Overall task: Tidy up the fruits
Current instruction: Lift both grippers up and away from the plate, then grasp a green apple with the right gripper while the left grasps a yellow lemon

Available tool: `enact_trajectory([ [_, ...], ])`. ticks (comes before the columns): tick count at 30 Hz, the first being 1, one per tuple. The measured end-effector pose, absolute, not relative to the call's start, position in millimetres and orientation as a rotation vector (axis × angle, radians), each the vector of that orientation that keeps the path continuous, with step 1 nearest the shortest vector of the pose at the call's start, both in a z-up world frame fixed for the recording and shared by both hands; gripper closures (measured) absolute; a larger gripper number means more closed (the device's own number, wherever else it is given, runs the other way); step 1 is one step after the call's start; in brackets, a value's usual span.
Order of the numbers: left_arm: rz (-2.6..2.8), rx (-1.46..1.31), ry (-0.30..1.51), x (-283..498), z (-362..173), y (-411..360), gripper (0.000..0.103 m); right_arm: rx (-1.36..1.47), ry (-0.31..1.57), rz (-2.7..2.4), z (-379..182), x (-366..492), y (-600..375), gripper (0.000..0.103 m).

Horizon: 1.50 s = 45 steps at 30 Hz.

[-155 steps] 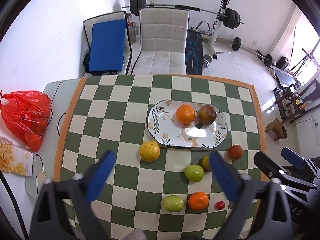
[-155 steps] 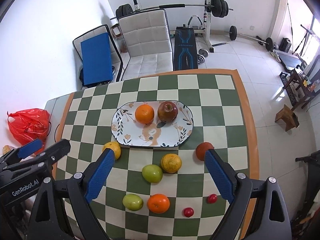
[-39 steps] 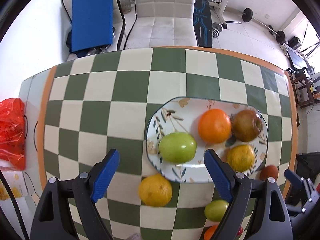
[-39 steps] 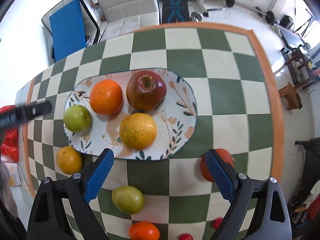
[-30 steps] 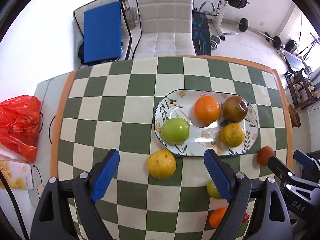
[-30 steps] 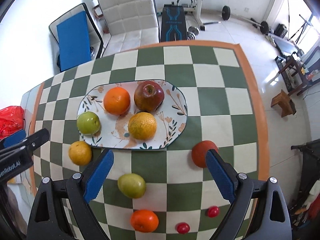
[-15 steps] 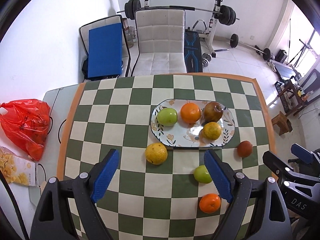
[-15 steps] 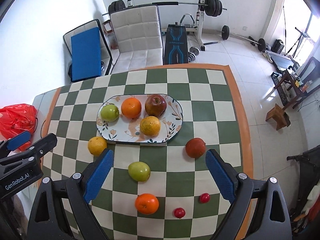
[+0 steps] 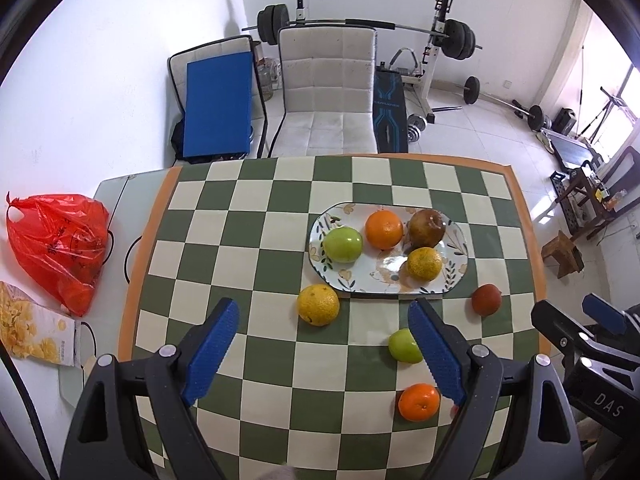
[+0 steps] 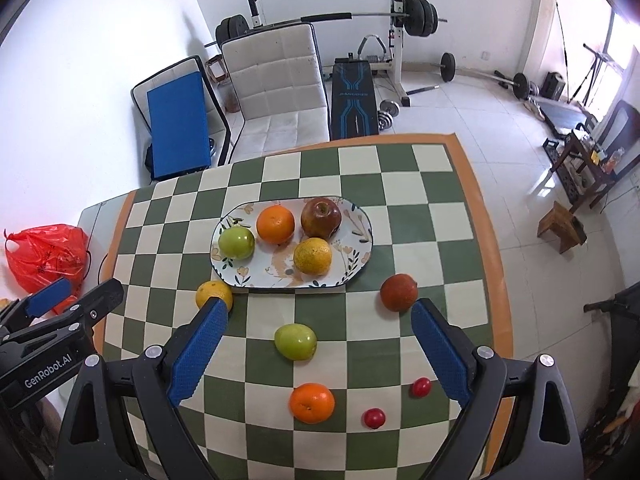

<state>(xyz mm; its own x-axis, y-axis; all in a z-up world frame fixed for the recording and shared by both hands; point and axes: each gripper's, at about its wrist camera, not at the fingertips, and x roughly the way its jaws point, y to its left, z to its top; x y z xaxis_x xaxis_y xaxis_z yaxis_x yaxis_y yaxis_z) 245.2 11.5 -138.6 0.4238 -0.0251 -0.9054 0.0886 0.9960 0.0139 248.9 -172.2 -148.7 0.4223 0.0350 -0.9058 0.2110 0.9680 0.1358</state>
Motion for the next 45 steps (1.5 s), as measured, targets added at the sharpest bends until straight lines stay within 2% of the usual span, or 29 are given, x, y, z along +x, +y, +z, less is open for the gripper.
enact_trajectory([
  [1, -0.058, 0.064, 1.141, 249.1, -144.3, 14.4, 0.013, 0.253, 1.141, -0.107, -154.0, 251.0, -172.1, 0.008],
  [2, -0.043, 0.070, 1.157, 253.8, -151.4, 17.7, 0.001, 0.261, 1.155, -0.105, -161.9, 253.8, -172.0, 0.008],
  [6, 0.035, 0.112, 1.201, 269.3, -185.3, 33.3, 0.000, 0.303, 1.265, -0.079, -218.3, 271.2, -168.5, 0.008],
  [15, 0.063, 0.050, 1.479, 308.5, -286.5, 60.2, 0.000, 0.395, 1.555, -0.039, -368.2, 296.9, -139.2, 0.008],
  [17, 0.049, 0.006, 1.550, 316.7, -308.7, 60.4, 0.000, 0.410, 1.587, -0.047, -387.7, 298.7, -135.0, 0.011],
  [24, -0.011, -0.045, 1.653, 340.3, -356.8, 40.8, 0.000, 0.442, 1.634, -0.055, -422.7, 298.0, -130.1, 0.036],
  [28, -0.082, 0.065, 1.664, 344.6, -375.2, 17.9, 0.000, 0.429, 1.657, -0.035, -421.1, 294.7, -132.6, 0.038],
  [29, -0.101, 0.096, 1.661, 343.9, -378.6, 12.4, 0.003, 0.423, 1.660, -0.037, -419.3, 293.6, -135.8, 0.038],
  [31, -0.128, 0.155, 1.655, 341.1, -383.1, 2.9, 0.022, 0.419, 1.668, -0.039, -421.1, 289.4, -141.5, 0.038],
  [32, -0.138, 0.181, 1.656, 339.0, -385.0, -1.0, 0.044, 0.423, 1.673, -0.037, -422.5, 287.8, -144.1, 0.038],
  [35, -0.142, 0.221, 1.641, 331.9, -385.0, -7.9, 0.043, 0.462, 1.675, -0.027, -425.6, 285.5, -150.4, 0.038],
  [45, -0.154, 0.040, 1.700, 272.4, -386.4, -5.2, 0.043, 0.475, 1.681, -0.009, -425.8, 287.2, -160.7, 0.037],
])
